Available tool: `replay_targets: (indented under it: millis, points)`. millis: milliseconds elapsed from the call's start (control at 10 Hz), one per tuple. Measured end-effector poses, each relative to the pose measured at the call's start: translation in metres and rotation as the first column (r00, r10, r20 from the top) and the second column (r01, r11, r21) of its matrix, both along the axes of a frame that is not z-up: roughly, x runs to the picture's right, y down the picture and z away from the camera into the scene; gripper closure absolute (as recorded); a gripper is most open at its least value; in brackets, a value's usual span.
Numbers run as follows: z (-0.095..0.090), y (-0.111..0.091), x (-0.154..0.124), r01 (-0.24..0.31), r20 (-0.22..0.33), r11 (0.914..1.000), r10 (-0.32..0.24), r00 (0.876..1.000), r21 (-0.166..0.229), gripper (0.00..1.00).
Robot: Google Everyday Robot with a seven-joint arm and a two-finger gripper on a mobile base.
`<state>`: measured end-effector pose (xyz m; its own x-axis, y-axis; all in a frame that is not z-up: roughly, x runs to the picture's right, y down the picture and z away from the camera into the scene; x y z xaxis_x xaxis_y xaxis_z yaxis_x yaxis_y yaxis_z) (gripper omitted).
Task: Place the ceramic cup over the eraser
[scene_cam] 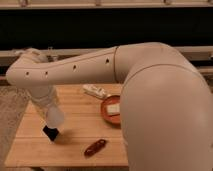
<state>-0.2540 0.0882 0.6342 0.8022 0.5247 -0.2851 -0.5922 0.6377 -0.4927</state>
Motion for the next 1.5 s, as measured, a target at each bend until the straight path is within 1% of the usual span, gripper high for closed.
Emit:
replay_targets:
  millis: [200, 500, 700, 800, 1000, 1100, 1300, 1500]
  points:
    - [-0.002, 0.018, -0.01, 0.011, 0.007, 0.9999, -0.011, 1.0, -0.009, 0.85]
    - [-0.003, 0.023, -0.019, 0.019, 0.011, 0.9997, -0.019, 1.0, -0.015, 0.85]
    - [0.012, 0.029, -0.015, 0.012, 0.002, 0.9999, -0.012, 1.0, -0.012, 0.85]
    - [0.018, 0.037, -0.016, 0.009, 0.001, 0.9998, -0.009, 1.0, -0.016, 0.85]
    - [0.021, 0.042, -0.02, 0.01, 0.002, 0.9998, -0.01, 1.0, -0.016, 0.83]
    - [0.025, 0.044, -0.019, 0.008, -0.002, 0.9998, -0.008, 1.0, -0.016, 0.76]
    - [0.035, 0.053, -0.021, 0.007, -0.003, 0.9998, -0.007, 1.0, -0.018, 0.56]
    - [0.036, 0.055, -0.024, 0.008, 0.0, 0.9998, -0.008, 1.0, -0.019, 0.36]
